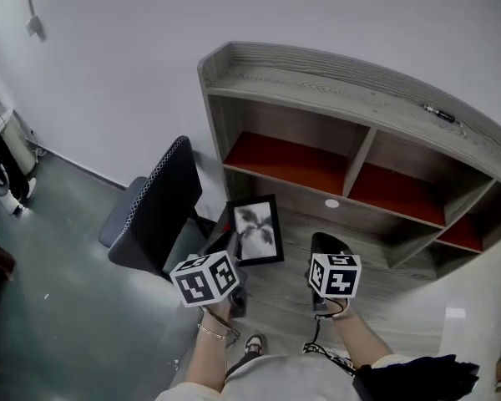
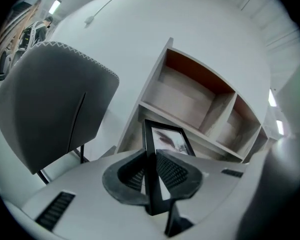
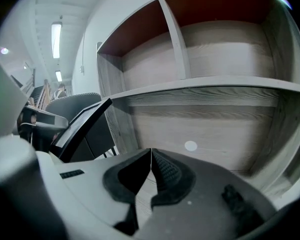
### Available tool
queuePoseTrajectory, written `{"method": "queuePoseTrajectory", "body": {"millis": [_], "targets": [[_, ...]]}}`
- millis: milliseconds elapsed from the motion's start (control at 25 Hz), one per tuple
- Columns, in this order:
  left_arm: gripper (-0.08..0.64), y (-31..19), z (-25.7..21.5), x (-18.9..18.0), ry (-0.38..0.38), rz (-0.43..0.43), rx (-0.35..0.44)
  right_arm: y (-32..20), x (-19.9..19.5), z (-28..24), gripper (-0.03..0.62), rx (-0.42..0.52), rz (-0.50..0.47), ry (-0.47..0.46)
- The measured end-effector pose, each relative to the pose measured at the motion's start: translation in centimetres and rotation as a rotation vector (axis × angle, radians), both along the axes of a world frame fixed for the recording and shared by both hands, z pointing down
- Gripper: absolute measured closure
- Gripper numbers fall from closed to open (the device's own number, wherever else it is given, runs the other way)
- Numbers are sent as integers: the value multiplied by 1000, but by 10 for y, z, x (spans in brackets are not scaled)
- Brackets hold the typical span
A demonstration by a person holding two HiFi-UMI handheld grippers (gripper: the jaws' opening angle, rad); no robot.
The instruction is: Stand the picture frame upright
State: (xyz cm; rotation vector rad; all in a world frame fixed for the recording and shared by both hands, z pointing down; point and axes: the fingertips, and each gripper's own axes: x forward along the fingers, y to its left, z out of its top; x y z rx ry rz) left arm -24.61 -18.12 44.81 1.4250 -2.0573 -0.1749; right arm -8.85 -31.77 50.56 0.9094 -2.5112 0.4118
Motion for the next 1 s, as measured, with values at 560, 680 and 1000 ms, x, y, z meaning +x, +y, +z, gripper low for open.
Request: {"method": "queuePoseTrajectory", "body": {"millis": [560, 680, 1000], "targets": [[488, -32, -46, 2, -59, 89, 102, -14, 18, -32, 560, 50, 88, -36], [488, -40, -56, 2, -77, 112, 116, -15, 22, -37, 560, 55, 110, -47], [488, -61, -79, 3, -108, 165, 157, -19, 32, -50, 560, 70, 161, -68]]}}
